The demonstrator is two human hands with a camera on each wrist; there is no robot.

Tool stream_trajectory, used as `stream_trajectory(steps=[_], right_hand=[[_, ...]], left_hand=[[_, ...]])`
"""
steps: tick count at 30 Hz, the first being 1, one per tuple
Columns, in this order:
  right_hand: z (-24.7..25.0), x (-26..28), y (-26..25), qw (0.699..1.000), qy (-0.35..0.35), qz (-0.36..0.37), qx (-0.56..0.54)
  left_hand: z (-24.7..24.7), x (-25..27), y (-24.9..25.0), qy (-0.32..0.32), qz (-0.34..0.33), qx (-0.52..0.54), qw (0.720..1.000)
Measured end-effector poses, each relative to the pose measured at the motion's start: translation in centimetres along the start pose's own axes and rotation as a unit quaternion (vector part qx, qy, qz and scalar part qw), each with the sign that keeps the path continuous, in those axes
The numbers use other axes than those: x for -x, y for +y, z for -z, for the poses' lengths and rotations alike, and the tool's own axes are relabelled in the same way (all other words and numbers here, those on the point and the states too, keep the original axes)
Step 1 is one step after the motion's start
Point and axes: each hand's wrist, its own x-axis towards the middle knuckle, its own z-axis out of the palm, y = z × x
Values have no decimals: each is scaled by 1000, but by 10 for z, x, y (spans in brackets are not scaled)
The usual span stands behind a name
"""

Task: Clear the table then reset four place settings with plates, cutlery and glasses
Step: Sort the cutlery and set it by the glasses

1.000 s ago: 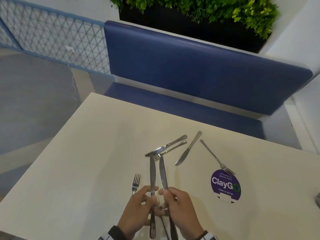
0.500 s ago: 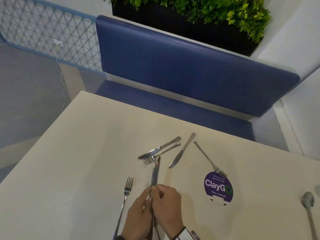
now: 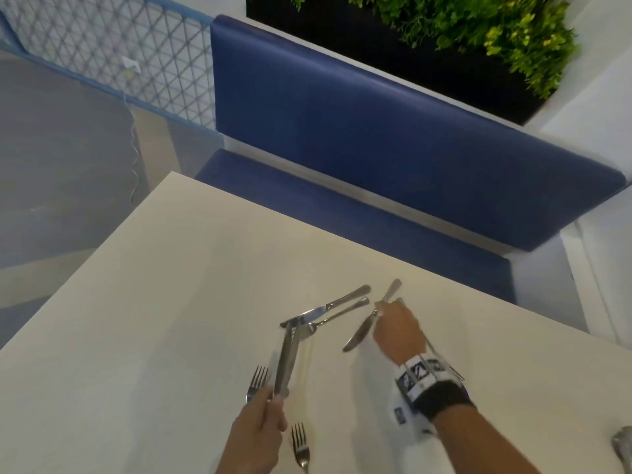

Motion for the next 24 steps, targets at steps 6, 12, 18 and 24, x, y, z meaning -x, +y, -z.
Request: stream_trajectory(steps=[6,12,18,24], right_hand=[[-24,-46,40,969,-16,139,205],[-38,-20,48,922,-29,308,232],[-45,-3,29,877,-52,425,216],[-43,26,7,926,-193,324,-9]], left_hand=[[37,3,14,26,42,82,995],[48,-1,26,50,47,141,988],[44,-11,29,54,33,143,988],[38,-18,35,63,55,217,973]])
